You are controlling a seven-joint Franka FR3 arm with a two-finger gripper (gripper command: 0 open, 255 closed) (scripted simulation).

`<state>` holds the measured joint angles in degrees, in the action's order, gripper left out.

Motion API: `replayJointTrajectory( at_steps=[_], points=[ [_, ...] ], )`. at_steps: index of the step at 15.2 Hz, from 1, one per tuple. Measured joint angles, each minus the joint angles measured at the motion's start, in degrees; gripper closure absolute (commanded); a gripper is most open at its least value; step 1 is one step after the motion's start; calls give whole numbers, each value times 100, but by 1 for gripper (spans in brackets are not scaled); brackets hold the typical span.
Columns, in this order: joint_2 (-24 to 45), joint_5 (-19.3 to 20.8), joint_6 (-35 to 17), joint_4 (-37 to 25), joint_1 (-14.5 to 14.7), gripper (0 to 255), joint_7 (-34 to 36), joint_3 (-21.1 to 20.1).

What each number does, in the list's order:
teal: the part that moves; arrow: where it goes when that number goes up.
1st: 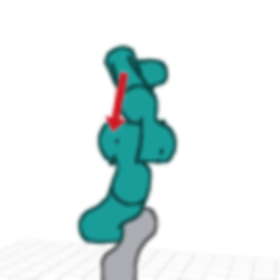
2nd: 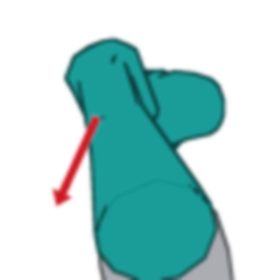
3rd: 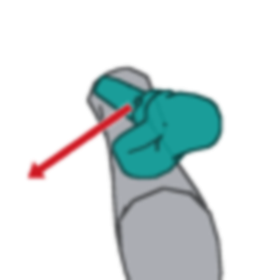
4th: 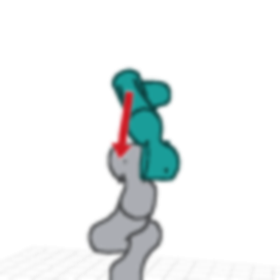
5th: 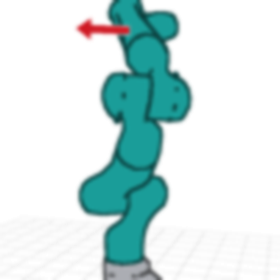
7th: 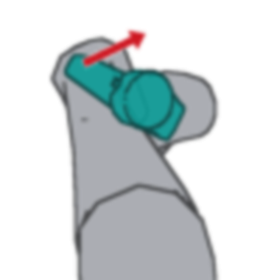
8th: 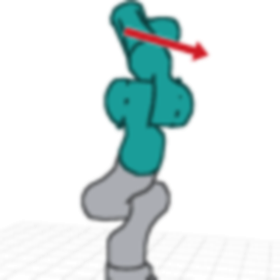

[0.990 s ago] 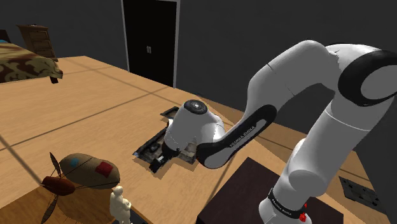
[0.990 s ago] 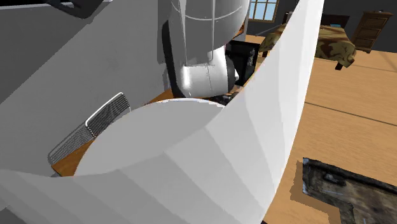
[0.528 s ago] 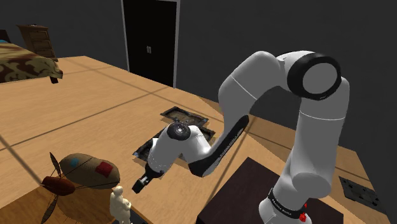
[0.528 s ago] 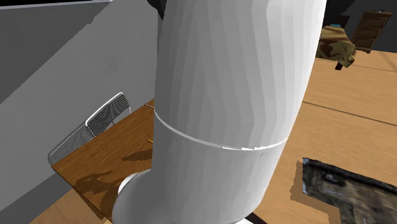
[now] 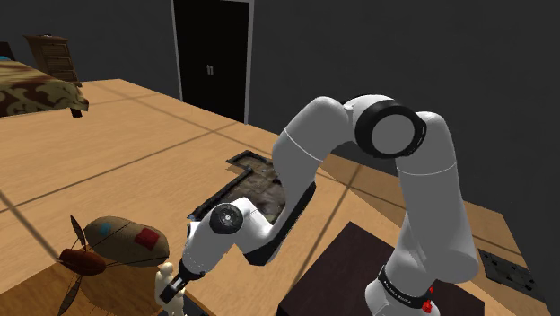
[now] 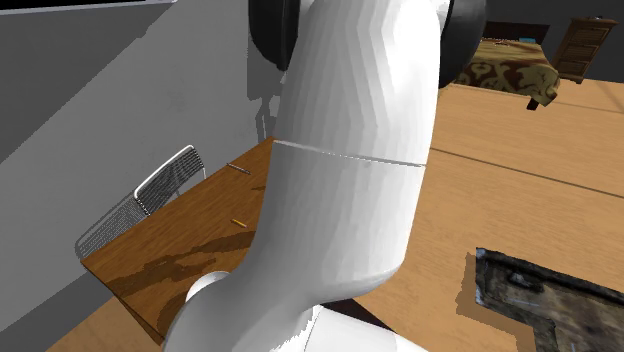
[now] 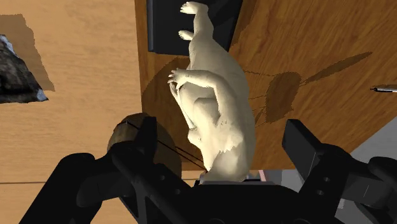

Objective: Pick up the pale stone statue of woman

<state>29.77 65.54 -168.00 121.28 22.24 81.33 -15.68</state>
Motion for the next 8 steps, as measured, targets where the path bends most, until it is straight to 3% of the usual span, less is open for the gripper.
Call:
replayJointTrajectory(
  at_steps=[7, 8],
  points=[
    [540, 723, -219, -379, 440, 0, 754, 476],
    [574, 786, -239, -398, 472, 255, 822, 515]
  ],
)
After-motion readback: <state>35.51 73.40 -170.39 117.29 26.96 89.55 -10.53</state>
